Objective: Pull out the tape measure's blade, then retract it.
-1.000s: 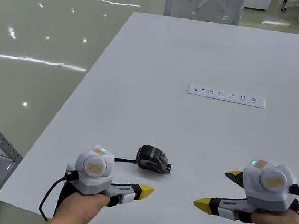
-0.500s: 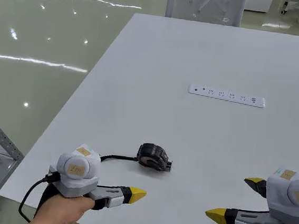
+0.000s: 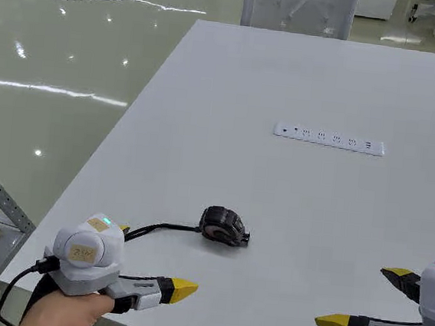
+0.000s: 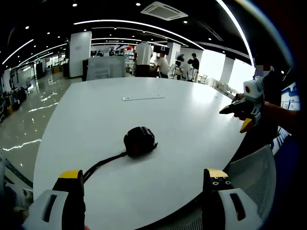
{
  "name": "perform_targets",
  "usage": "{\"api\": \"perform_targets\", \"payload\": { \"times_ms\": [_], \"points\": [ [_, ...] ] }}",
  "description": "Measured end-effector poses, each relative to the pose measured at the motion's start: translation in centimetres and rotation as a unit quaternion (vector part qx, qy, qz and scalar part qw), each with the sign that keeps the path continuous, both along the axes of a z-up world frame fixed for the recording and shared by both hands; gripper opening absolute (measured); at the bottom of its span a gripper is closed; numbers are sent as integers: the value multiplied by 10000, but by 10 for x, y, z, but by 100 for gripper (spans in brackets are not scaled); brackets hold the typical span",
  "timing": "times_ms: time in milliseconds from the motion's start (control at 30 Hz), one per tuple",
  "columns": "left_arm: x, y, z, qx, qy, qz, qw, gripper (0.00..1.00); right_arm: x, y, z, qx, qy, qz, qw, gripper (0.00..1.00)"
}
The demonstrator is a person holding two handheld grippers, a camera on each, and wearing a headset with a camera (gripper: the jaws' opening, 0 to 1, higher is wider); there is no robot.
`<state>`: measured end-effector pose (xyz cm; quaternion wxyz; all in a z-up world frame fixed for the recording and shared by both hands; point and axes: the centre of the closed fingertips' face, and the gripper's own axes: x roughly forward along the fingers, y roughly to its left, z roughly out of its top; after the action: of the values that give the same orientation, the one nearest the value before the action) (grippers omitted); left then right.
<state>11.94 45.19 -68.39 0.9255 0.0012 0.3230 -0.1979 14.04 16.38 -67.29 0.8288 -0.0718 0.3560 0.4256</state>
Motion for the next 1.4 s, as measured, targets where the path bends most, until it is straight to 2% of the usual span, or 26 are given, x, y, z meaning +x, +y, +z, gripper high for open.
{"api": "perform_targets", "payload": {
  "times_ms": [200, 433, 533, 1033, 1400],
  "points": [
    [-8, 7, 3, 44, 5, 7, 10000, 100, -11, -11, 7, -19, -14, -50, 10000, 94],
    [-14, 9, 9, 68, 3, -86, 9999, 100, -20, -19, 21, -3, -72, -126, 9999, 96],
    [-17, 9, 10, 151, -10, -189, 9997, 100, -24, -22, 26, -20, -104, -120, 9999, 96],
    [-30, 18, 24, 243, -73, -524, 9983, 100, -31, -34, 40, -92, -264, -143, 9995, 96],
    [-34, 27, 27, 251, -116, -503, 9984, 100, -33, -37, 47, -130, -302, -139, 9994, 96]
  ]
}}
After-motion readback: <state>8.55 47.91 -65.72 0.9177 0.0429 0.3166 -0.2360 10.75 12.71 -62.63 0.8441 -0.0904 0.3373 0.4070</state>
